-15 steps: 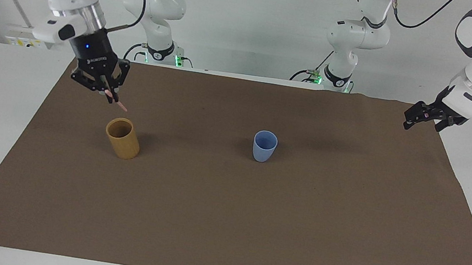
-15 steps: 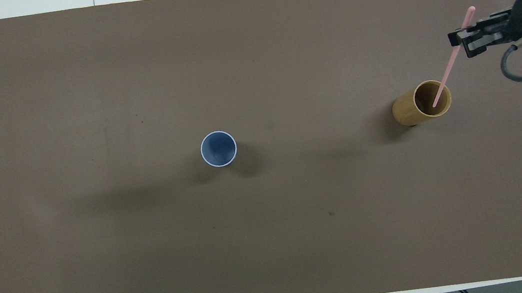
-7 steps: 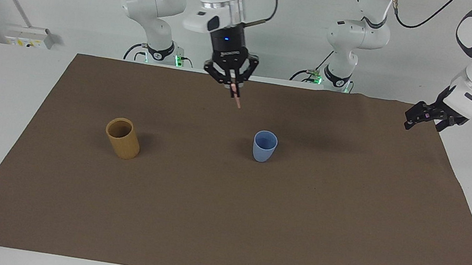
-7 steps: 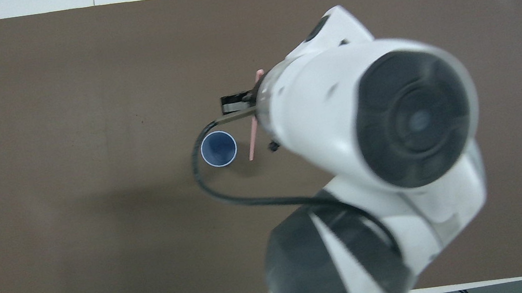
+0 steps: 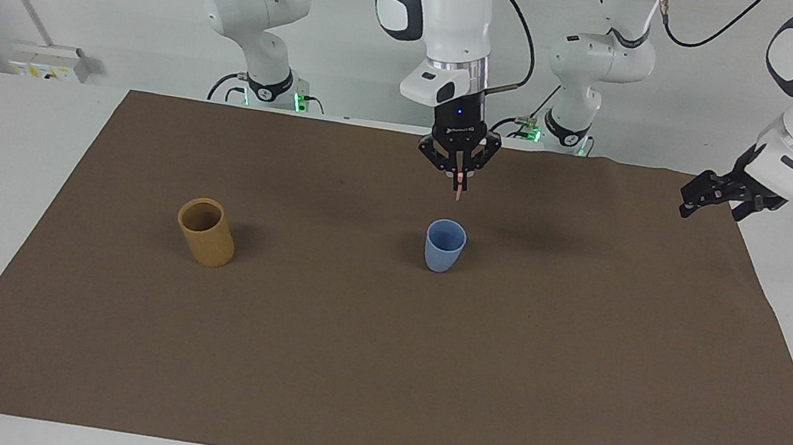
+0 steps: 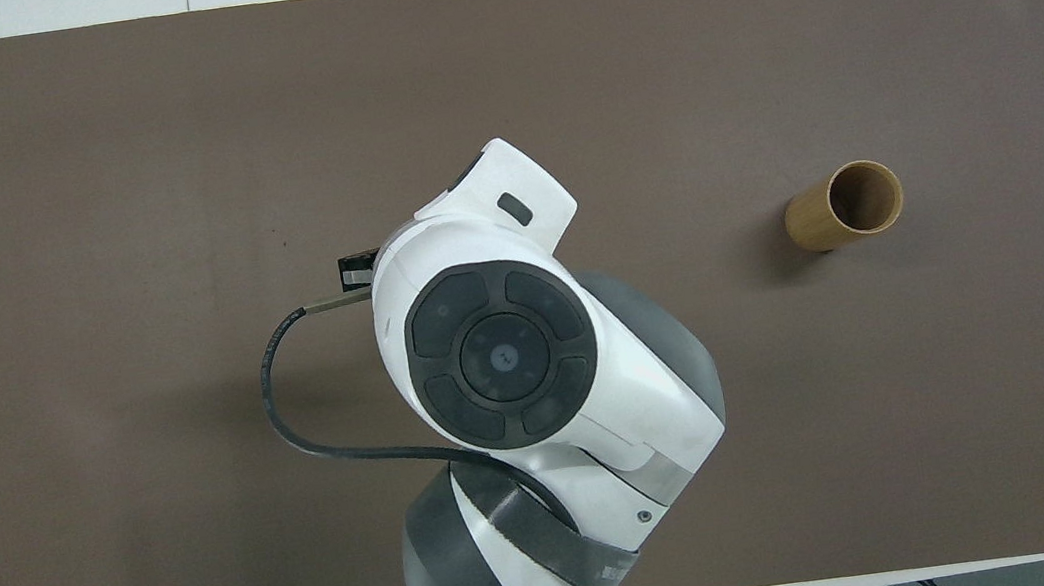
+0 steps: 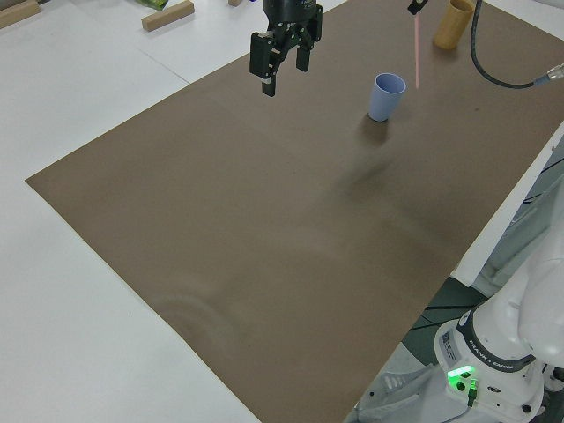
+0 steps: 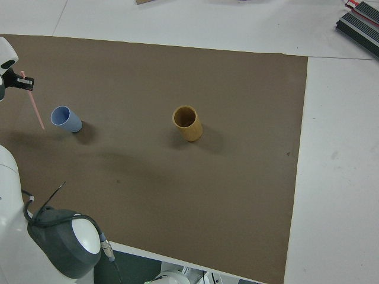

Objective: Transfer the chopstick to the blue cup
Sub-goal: 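Carry the chopstick with the right gripper over the blue cup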

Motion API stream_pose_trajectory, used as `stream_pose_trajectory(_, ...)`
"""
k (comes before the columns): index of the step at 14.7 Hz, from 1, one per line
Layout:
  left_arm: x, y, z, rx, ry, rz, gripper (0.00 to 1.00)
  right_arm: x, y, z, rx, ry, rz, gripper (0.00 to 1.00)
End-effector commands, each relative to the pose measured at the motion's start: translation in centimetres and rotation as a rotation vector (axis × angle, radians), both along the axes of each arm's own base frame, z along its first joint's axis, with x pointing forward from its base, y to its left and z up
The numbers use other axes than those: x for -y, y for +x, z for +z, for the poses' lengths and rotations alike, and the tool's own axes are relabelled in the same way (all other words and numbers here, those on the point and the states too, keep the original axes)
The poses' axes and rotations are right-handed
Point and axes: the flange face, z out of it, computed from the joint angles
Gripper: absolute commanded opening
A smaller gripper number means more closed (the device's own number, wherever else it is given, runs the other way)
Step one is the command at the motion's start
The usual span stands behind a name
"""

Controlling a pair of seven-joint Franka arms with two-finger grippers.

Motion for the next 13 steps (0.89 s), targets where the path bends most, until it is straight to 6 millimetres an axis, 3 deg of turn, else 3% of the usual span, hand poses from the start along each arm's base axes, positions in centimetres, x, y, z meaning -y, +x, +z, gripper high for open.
stream_pose_trajectory(1,-0.5,-0.6,0.2,-0.014,0.013,-0.004,1.0,0.6,0.8,-1.3,0.056,-0.022,0.027,0.02)
stream_pose_trajectory(4,-0.6,-0.8,0.2,-0.02,0.013,-0.003,1.0,0.5,1.0,-1.2,0.079,-0.005,0.032,0.02)
stream_pose_trajectory(9,-1.6,-0.9,0.2,-0.026,0.013,0.011,1.0,1.7,1.0,-3.3,0.118,0.013,0.062,0.07)
stream_pose_trajectory(10,-1.6,-0.8,0.2,-0.017,0.013,0.014,1.0,1.8,1.0,-3.5,0.112,0.008,0.063,0.18)
stream_pose_trajectory(11,-1.6,-0.8,0.3,-0.014,0.013,0.016,1.0,1.9,1.0,-3.5,0.109,0.004,0.063,0.44)
stream_pose_trajectory(12,-1.6,-0.7,0.3,-0.014,0.013,0.017,1.0,2.3,1.3,-3.4,0.108,0.001,0.056,0.8)
stream_pose_trajectory(13,-1.5,-0.7,0.3,-0.014,0.013,0.014,1.0,2.5,1.4,-3.4,0.101,-0.005,0.05,1.0)
